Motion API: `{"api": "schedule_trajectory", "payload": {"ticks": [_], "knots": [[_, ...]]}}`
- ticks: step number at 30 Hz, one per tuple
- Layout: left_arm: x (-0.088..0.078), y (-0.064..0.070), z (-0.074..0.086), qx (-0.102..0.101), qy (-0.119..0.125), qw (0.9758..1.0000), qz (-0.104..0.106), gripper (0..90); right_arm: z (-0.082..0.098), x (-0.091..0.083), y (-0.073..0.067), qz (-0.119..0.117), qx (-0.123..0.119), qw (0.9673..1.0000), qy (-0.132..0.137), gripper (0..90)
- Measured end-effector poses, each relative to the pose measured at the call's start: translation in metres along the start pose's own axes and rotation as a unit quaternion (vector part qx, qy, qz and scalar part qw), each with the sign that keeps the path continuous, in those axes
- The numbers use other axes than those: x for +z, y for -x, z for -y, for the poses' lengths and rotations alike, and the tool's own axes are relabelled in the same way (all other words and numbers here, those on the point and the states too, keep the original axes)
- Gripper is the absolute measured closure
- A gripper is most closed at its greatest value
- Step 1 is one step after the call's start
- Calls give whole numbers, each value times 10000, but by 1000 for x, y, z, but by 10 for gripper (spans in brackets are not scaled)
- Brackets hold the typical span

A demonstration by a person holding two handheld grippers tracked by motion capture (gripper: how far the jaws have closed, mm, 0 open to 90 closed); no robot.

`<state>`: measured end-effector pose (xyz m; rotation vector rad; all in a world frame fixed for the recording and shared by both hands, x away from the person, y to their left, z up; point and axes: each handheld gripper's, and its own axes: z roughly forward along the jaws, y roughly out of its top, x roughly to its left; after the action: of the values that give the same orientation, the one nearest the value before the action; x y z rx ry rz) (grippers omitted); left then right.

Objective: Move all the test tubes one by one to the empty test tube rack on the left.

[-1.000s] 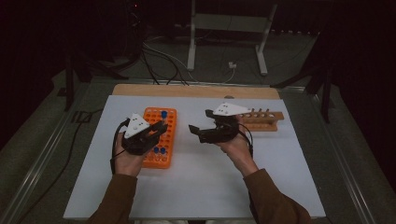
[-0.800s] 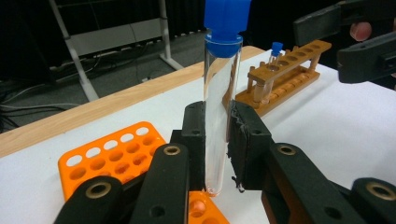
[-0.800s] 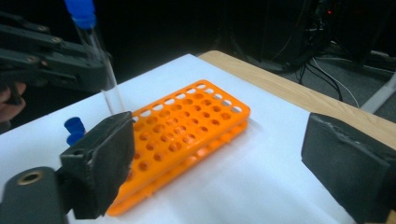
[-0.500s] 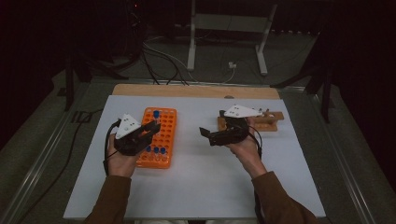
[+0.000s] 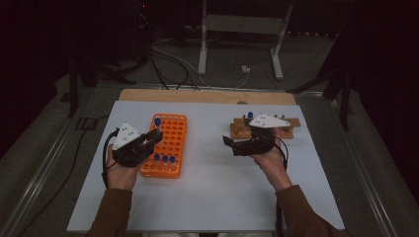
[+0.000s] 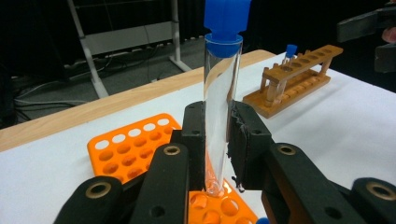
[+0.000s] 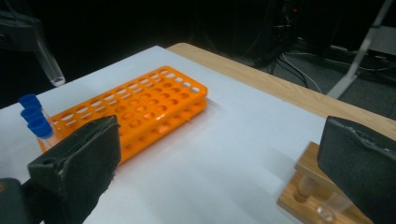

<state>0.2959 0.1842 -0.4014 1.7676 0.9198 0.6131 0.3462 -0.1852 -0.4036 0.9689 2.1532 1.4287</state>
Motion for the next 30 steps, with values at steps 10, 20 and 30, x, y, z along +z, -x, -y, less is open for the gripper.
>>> {"api": "schedule_trajectory", "payload": {"ticks": [10,20,30], "knots": [[-8,-6,11,-129,10,9999,-49,779,10,-14,12,129,16,9999,68,0],[-16,-10,24,-265,4,9996,-89,779,24,-28,25,229,94,9996,126,0],[-16,-9,36,-344,-71,9993,-84,779,35,-42,32,319,181,9992,183,0]]}}
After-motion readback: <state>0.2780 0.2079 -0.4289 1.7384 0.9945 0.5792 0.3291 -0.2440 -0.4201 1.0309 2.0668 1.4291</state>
